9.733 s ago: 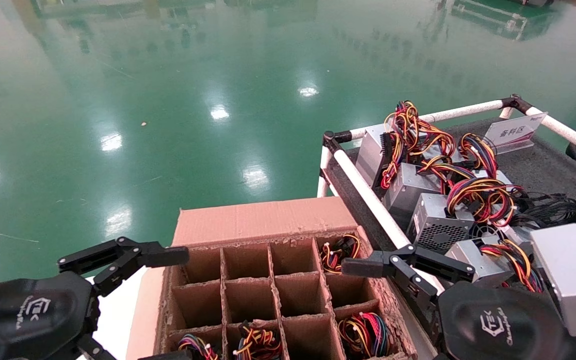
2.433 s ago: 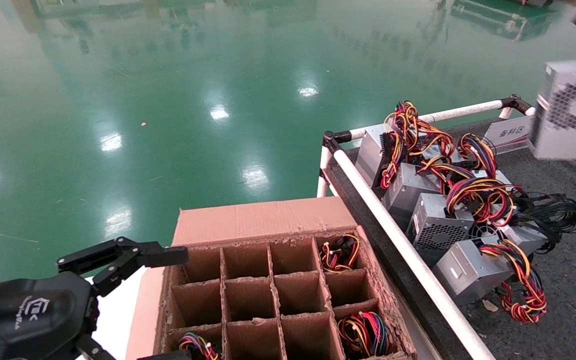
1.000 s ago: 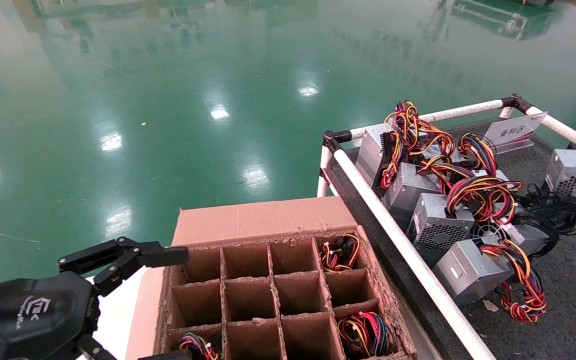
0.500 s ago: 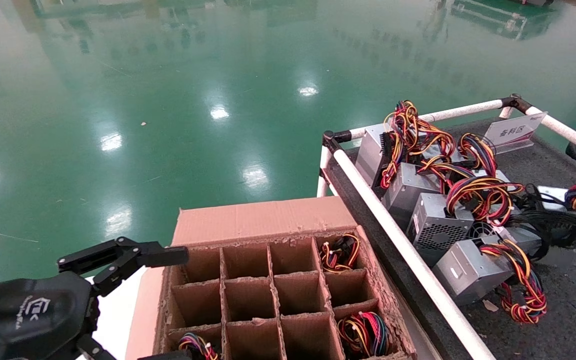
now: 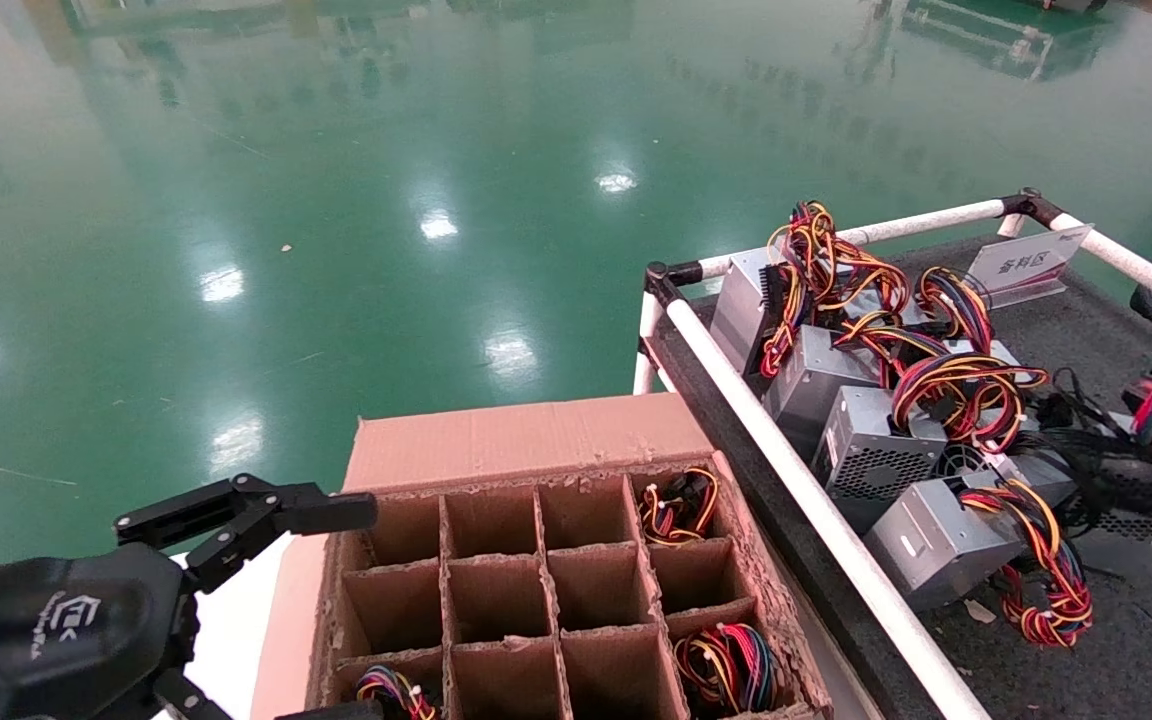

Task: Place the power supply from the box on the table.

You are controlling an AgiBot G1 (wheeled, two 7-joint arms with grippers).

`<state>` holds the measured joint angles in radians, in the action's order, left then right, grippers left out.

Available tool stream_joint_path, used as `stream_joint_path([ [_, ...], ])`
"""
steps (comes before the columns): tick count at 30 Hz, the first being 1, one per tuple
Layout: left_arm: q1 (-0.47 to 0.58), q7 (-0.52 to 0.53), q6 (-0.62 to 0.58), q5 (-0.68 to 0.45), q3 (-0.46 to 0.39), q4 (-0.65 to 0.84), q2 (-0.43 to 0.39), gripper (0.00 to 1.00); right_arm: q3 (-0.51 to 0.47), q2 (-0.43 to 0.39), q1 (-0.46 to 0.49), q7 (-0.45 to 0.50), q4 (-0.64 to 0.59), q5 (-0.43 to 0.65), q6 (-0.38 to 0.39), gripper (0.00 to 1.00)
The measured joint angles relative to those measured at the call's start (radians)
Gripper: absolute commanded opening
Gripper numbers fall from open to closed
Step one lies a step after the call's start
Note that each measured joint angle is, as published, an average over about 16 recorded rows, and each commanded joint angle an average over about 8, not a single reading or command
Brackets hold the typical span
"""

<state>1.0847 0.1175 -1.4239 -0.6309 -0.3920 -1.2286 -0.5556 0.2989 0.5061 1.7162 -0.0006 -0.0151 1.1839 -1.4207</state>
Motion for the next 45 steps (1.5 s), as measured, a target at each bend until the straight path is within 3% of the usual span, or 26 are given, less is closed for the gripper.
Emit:
stream_joint_path([
  [2, 0.0, 0.0, 0.0, 0.0, 0.0, 0.0, 0.0, 1.0, 0.001, 0.002, -0.007, -0.006, 0.0, 0.002, -0.002, 0.0],
  [4, 0.0, 0.0, 0.0, 0.0, 0.0, 0.0, 0.0, 1.0, 0.002, 0.005, -0.013, -0.012, 0.0, 0.003, -0.002, 0.12],
  [10, 0.0, 0.0, 0.0, 0.0, 0.0, 0.0, 0.0, 1.0, 0.005, 0.013, -0.026, -0.024, 0.001, 0.006, 0.001, 0.87],
  [12, 0.0, 0.0, 0.0, 0.0, 0.0, 0.0, 0.0, 1.0, 0.006, 0.014, -0.029, -0.027, 0.002, 0.008, 0.003, 1.0],
  [45, 0.0, 0.0, 0.0, 0.0, 0.0, 0.0, 0.0, 1.0, 0.004, 0.013, -0.022, -0.02, 0.005, 0.006, -0.002, 1.0],
])
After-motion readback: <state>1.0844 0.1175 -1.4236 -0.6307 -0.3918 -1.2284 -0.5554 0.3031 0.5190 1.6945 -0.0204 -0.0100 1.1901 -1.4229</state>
